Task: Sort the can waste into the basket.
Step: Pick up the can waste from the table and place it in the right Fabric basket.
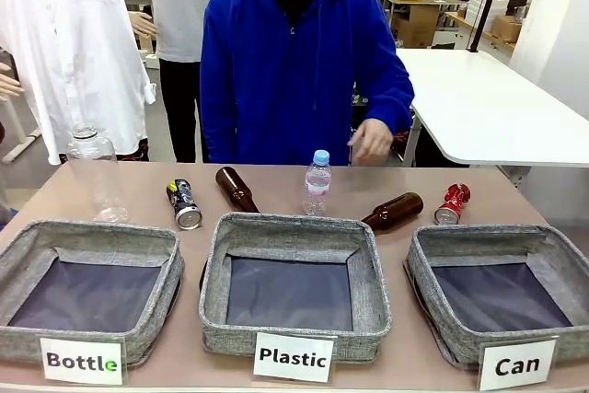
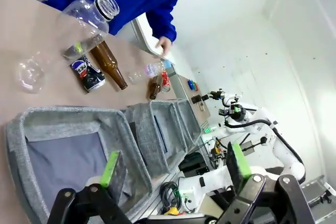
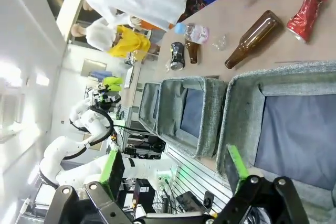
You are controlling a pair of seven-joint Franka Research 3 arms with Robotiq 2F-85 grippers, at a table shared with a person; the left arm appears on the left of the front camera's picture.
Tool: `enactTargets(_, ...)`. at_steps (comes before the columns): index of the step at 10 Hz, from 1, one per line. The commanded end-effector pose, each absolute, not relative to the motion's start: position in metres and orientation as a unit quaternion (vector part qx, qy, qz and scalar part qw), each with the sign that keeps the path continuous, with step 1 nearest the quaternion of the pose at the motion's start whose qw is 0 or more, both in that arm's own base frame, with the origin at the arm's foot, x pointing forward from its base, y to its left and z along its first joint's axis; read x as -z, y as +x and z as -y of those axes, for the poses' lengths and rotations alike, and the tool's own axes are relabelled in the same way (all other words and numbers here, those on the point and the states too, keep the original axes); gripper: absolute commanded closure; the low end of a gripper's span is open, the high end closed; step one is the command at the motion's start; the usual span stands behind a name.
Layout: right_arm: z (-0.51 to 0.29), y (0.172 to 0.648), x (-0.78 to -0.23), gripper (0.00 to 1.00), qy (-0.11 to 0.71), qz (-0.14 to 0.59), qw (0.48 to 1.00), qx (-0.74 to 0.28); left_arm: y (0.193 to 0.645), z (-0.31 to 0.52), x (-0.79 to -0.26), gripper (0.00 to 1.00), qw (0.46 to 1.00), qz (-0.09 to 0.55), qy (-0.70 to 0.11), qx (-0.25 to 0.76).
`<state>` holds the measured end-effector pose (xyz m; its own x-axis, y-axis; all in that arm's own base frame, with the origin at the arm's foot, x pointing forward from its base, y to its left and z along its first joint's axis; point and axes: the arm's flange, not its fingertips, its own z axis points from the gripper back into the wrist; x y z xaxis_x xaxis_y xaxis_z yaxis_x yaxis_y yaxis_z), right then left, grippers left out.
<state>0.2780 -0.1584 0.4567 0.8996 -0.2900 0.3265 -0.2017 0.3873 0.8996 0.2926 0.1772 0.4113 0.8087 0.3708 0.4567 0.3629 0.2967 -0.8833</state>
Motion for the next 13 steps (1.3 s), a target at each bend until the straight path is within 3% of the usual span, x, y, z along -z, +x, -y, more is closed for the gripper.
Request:
enactTargets(1,0.161,0.282,-0.46,0.0,0.555,0.236,0.797,0.017,0.295,-0.178,-0.415,0.0,0.741,0.32,-0.59,0.01)
enactTargets(5,0.161,0.282,-0.46,0.0,0.555,0.236,0.797,0.017,0.303,-0.144,-0.443,0.0,0.798,0.278,-0.532,0.043)
enactTargets(8,0.161,0.282,-0.46,0.0,0.555,0.236,0.797,0.017,0.335,-0.042,-0.491,0.0,0.872,0.209,-0.41,0.168)
enactTargets(11,0.161,0.282,-0.46,0.0,0.555,0.236,0.797,0.017,0.369,0.064,-0.498,0.0,0.922,0.157,-0.287,0.208)
enactTargets(12,0.161,0.282,-0.46,0.0,0.555,0.236,0.797,0.017,0.343,0.018,-0.504,0.0,0.89,0.197,-0.365,0.191)
enactTargets(13,0.161,0.282,-0.46,0.0,0.555,0.236,0.797,0.017,0.343,0.018,-0.504,0.0,0.89,0.197,-0.365,0.191)
